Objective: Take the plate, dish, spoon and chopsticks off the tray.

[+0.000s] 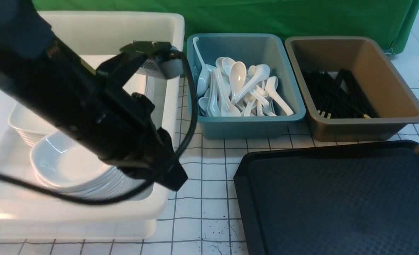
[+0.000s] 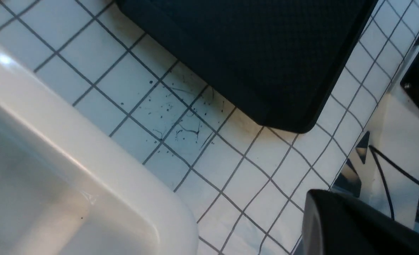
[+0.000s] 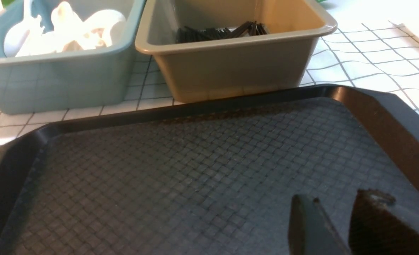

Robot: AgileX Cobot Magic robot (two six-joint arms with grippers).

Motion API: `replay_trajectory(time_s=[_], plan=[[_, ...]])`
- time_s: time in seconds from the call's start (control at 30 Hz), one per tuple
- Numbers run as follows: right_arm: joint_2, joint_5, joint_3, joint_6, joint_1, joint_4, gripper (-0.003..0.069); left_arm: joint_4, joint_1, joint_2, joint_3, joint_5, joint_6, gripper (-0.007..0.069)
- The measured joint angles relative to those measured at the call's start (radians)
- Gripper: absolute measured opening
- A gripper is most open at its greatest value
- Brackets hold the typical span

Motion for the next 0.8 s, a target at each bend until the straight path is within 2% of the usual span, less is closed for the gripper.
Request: replay_trajectory(time_s=[0.3, 0.43, 0.57, 0.7, 0.8], plan=[[0.000, 0.002, 0.000, -0.006, 0.000, 0.001, 0.0240, 0.100, -0.020, -0.233, 0.000, 0.003, -0.108, 0.0005], [0.000, 0.003, 0.000, -0.092, 0.000, 0.002, 0.0240, 0.133, -0.020, -0.392, 0.000, 0.005, -0.162, 0.0005], [0.000, 0.004, 0.000, -0.112, 0.000, 0.002, 0.0240, 0.135, -0.020, -0.546, 0.022, 0.001, -0.185, 0.0005], [0.000, 0.004, 0.000, -0.114, 0.000, 0.002, 0.0240, 0.130, -0.020, -0.718, 0.121, -0.070, -0.187, 0.0005], [0.000, 0.004, 0.000, -0.114, 0.000, 0.002, 0.0240, 0.130, -0.020, -0.868, 0.275, -0.225, -0.185, 0.0005]])
